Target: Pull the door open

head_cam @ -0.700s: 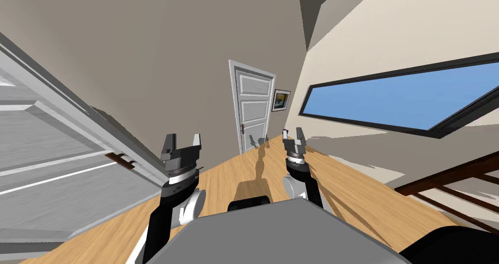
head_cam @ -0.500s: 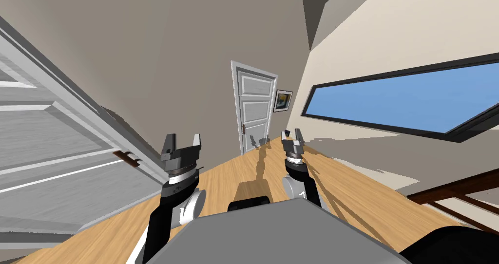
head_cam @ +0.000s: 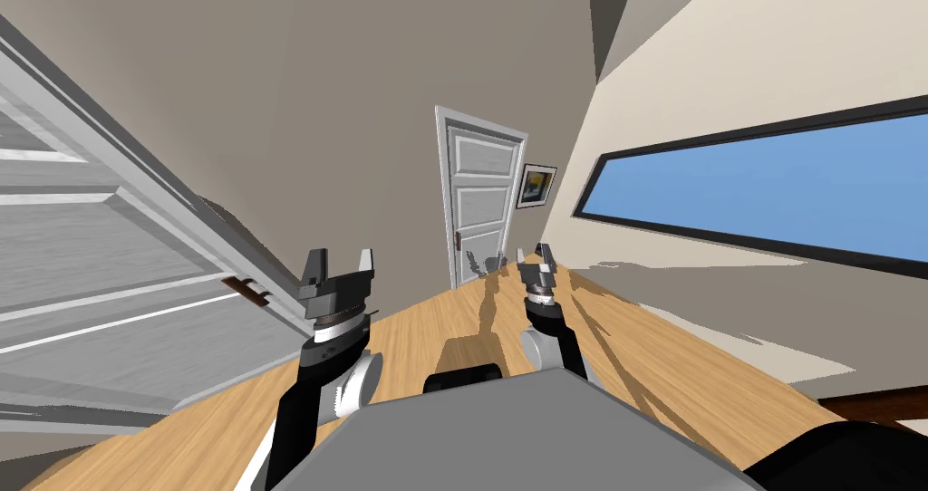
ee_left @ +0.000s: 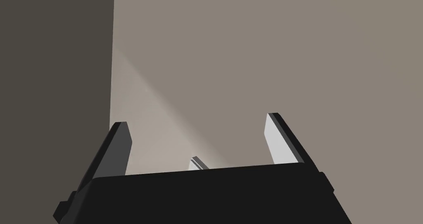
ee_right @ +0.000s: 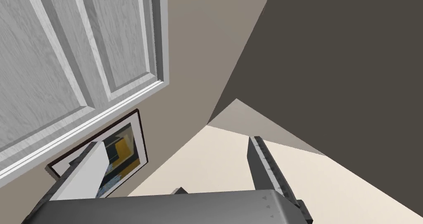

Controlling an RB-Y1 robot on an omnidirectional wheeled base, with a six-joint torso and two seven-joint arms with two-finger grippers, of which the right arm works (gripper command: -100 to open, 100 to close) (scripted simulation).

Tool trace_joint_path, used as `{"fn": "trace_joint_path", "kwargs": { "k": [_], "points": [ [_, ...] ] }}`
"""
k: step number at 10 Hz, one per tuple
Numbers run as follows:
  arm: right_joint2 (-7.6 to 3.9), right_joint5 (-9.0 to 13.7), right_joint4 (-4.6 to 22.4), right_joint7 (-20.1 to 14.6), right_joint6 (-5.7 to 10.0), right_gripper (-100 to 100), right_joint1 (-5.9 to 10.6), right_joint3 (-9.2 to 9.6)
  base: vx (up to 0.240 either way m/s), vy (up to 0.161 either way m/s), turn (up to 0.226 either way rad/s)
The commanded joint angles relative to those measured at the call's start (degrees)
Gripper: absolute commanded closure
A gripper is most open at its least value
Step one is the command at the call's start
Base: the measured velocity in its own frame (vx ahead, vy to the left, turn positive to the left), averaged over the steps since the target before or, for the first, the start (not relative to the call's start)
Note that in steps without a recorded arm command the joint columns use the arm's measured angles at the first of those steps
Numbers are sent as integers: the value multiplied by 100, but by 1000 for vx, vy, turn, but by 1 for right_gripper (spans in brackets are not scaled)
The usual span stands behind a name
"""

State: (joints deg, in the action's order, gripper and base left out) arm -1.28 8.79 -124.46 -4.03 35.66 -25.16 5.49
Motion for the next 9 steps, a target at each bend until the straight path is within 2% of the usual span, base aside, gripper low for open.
{"fn": "trace_joint_path", "kwargs": {
  "k": [1,9],
  "points": [
    [-64,112,176,-188,41,-100,46,22,72,-8,119],
    [-370,737,1212,-1207,263,-100,283,245,91,-5,120]
  ]
}}
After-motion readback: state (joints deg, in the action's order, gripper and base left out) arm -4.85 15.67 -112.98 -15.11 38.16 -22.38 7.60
